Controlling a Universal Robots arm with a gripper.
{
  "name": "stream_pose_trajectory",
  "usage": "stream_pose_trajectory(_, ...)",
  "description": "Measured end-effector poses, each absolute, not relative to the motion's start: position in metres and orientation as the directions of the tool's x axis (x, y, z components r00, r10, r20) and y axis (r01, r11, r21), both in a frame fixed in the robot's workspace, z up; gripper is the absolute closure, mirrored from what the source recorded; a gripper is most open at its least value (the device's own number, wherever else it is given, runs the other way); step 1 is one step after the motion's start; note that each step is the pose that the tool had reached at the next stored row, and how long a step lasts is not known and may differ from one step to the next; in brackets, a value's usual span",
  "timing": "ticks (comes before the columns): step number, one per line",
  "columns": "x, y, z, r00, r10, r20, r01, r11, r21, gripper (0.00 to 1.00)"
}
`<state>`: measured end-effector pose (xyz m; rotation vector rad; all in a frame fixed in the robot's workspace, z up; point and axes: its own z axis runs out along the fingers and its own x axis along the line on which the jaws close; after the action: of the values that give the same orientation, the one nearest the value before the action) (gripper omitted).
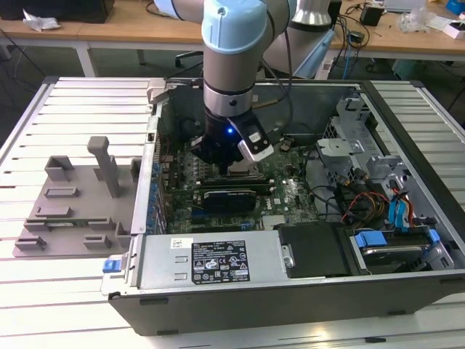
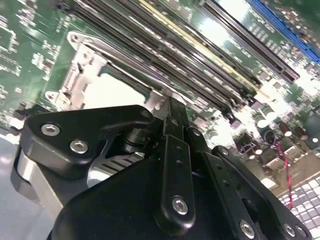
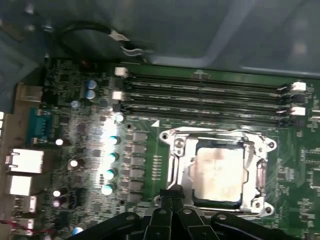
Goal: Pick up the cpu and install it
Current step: 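Install the second cpu locking lever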
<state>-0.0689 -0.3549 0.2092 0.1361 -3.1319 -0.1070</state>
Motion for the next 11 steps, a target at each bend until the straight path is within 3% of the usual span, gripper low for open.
stream_pose_trajectory(11, -0.041, -0.325, 0.209, -0.996, -0.086, 0.012, -0.086, 0.996, 0.03, 0.89)
